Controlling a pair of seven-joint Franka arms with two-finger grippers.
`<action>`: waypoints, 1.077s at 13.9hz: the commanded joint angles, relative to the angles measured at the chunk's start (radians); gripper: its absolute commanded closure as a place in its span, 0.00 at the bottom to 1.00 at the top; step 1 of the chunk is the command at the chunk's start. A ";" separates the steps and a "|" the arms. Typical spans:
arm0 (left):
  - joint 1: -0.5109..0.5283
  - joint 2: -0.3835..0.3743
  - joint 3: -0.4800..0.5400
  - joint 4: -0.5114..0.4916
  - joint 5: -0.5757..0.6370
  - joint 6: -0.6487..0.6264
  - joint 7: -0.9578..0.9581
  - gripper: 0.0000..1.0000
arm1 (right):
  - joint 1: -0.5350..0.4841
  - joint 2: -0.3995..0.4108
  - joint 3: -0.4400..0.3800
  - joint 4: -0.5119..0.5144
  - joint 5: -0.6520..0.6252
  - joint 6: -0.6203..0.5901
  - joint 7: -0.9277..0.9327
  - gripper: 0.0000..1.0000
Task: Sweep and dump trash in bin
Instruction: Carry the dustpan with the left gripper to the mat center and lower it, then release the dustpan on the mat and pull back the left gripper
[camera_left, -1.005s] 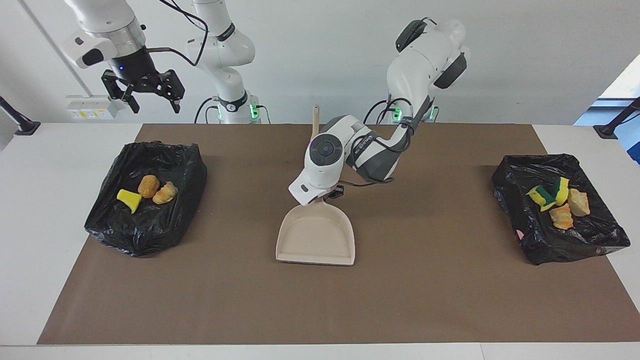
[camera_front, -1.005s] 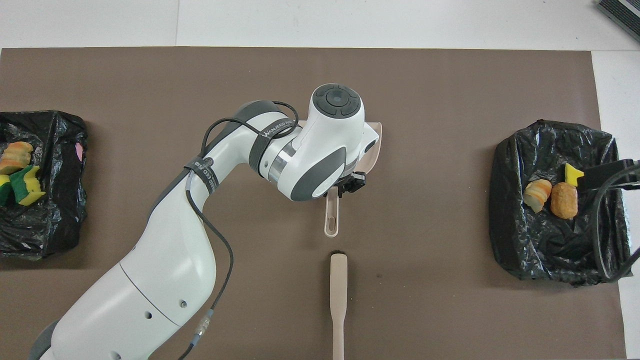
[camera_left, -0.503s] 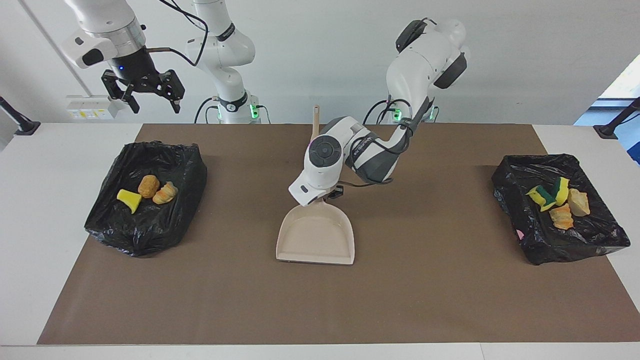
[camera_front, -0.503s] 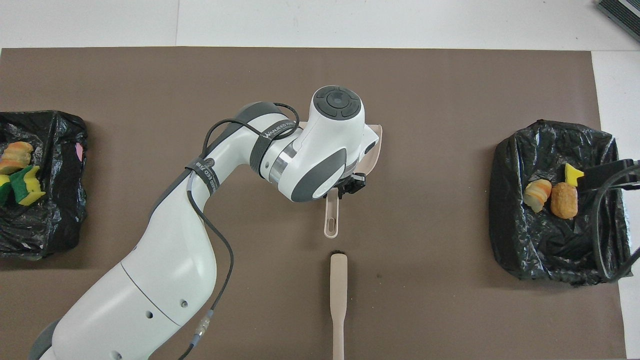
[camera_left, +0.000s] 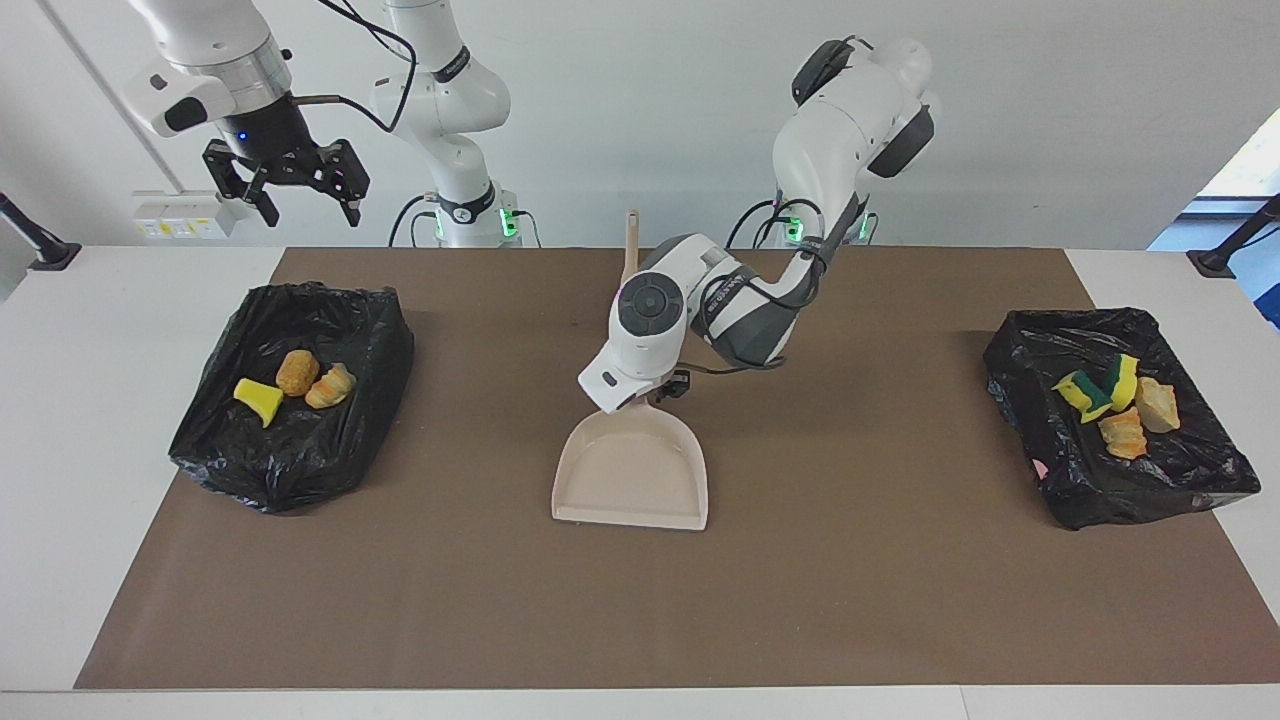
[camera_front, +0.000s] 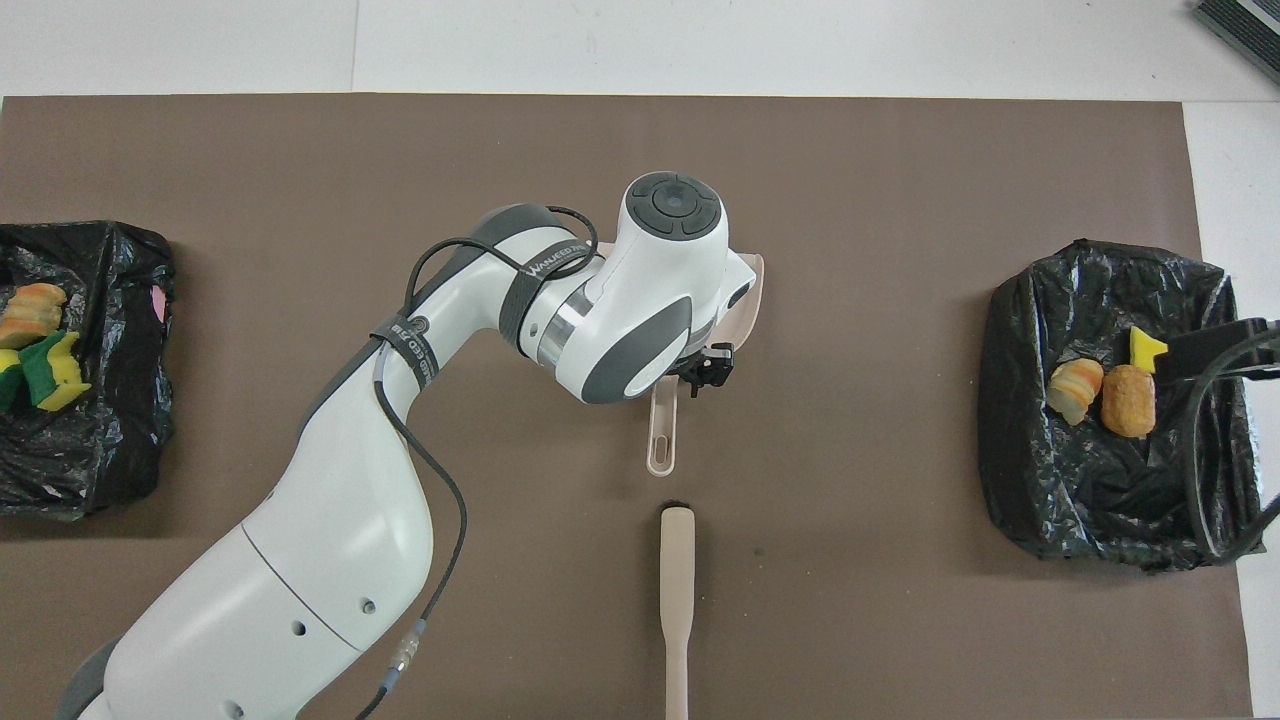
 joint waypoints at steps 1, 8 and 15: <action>0.003 -0.033 0.008 -0.028 -0.008 0.018 -0.013 0.00 | -0.002 -0.015 -0.006 -0.018 0.016 0.014 -0.017 0.00; 0.032 -0.148 0.025 -0.080 -0.007 0.018 0.011 0.00 | -0.002 -0.015 -0.006 -0.018 0.016 0.012 -0.017 0.00; 0.040 -0.329 0.183 -0.178 -0.008 -0.040 0.016 0.00 | -0.002 -0.015 -0.006 -0.018 0.016 0.012 -0.017 0.00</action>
